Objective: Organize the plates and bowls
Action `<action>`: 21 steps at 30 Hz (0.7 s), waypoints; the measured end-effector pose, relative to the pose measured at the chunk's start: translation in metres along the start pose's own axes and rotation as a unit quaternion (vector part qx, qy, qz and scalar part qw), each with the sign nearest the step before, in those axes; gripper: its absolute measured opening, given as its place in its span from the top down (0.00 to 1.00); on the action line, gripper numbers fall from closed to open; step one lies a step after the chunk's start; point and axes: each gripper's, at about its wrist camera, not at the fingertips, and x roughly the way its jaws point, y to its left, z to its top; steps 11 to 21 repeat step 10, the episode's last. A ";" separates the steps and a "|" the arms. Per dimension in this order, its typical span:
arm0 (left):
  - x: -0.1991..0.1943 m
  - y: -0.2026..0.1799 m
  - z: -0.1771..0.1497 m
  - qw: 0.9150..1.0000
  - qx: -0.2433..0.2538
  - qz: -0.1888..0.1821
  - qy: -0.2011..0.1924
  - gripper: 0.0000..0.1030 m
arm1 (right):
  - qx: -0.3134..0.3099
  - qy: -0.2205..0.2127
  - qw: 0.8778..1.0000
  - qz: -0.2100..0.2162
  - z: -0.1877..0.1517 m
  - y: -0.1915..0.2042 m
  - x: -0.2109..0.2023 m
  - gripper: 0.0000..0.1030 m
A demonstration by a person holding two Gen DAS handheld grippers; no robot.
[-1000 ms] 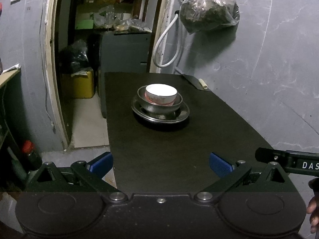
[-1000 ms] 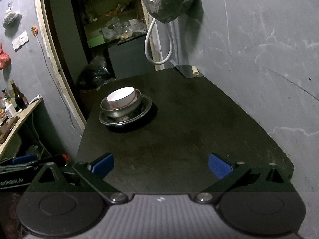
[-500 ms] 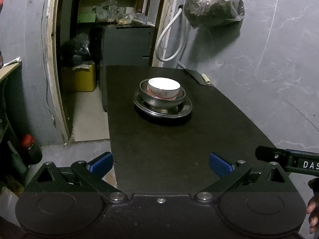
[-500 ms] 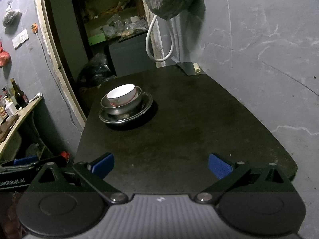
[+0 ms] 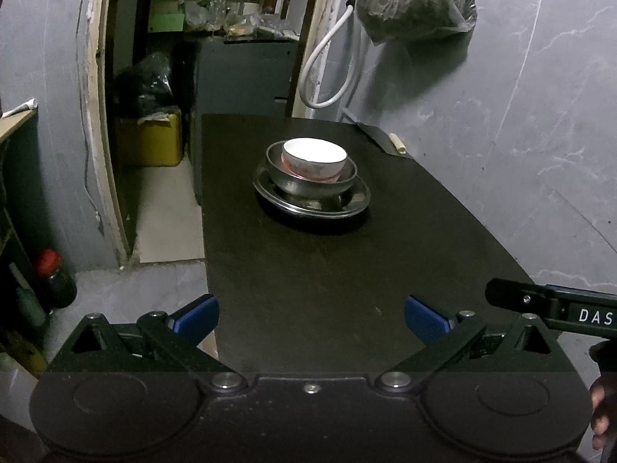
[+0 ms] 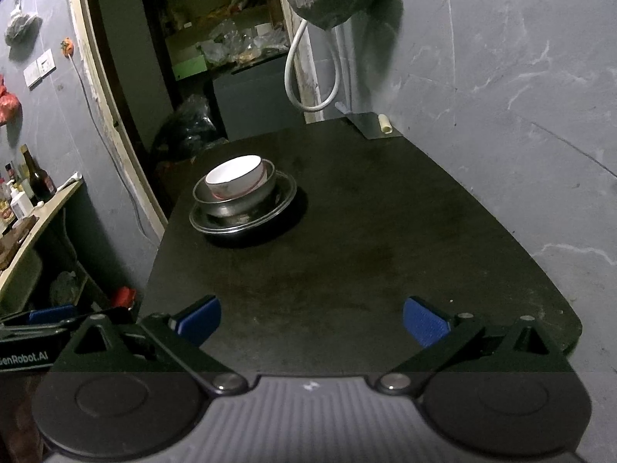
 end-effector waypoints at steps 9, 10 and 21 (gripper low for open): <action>0.006 -0.003 0.000 1.000 -0.002 -0.005 0.004 0.01 | 0.004 0.001 1.000 -0.002 0.001 -0.004 0.002 0.00; 0.006 -0.004 0.000 1.000 -0.002 -0.005 0.005 0.01 | 0.004 0.002 1.000 -0.002 0.002 -0.004 0.003 0.00; 0.006 -0.004 0.000 1.000 -0.002 -0.005 0.005 0.01 | 0.004 0.002 1.000 -0.002 0.002 -0.004 0.003 0.00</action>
